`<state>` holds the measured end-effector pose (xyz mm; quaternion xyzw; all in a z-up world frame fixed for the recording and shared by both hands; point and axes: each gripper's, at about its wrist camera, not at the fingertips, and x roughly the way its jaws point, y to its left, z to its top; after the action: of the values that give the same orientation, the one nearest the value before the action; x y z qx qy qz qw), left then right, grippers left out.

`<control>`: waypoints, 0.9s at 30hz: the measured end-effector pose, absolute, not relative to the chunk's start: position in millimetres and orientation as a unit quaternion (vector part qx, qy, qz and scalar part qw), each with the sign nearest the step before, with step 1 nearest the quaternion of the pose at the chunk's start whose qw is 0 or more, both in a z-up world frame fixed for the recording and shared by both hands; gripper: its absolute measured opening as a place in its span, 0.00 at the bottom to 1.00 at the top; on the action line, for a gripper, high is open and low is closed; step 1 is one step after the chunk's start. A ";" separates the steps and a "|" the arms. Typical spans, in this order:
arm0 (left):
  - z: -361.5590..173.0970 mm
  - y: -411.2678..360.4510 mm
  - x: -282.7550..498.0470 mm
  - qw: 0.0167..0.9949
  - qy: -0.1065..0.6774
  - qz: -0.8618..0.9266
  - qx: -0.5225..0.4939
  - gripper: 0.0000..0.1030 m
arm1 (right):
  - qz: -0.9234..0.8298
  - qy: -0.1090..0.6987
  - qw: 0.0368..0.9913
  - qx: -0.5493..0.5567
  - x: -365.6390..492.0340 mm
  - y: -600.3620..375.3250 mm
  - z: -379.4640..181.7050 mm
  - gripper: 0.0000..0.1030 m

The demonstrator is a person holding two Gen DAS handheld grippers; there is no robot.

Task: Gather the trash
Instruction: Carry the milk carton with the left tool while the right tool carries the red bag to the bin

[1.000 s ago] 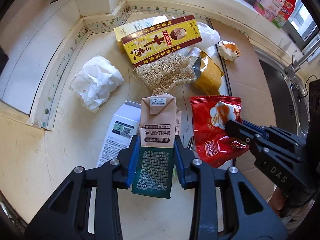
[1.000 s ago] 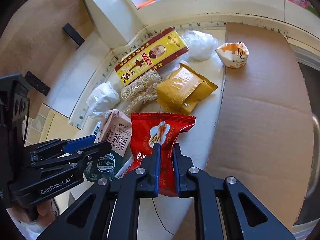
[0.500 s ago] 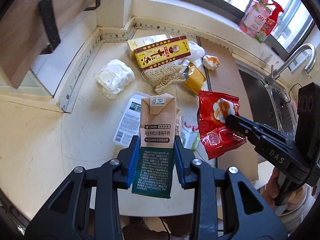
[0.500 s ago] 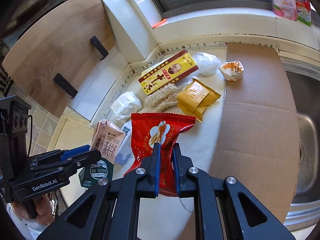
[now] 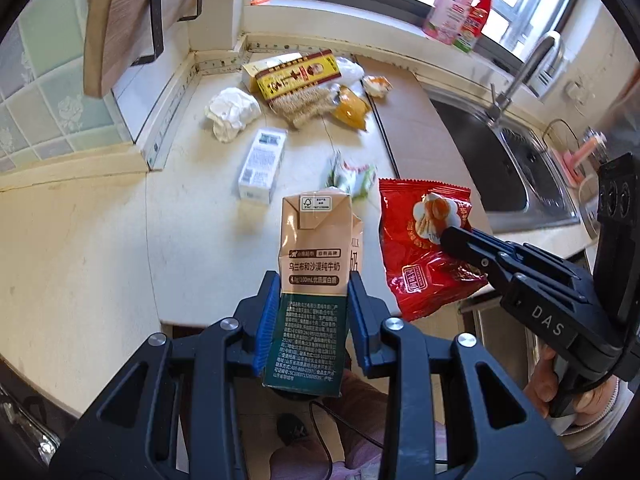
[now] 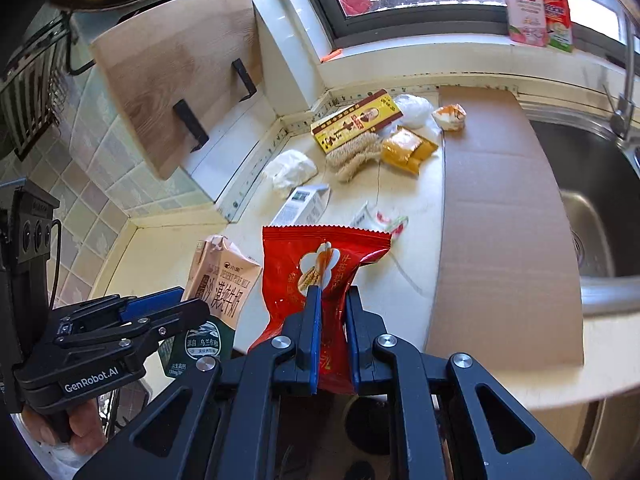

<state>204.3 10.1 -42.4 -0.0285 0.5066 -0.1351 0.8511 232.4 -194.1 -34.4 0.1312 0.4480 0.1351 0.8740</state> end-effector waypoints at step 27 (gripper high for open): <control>-119.7 -11.7 49.2 0.813 0.561 -0.157 -0.007 0.29 | 0.072 0.527 0.842 0.089 26.4 -179.9 -110.1 0.11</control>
<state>49.2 -11.7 -119.7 -0.0072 0.5608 -0.1573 0.8128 26.4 -179.9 -110.1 0.0891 0.5270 0.0725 0.8421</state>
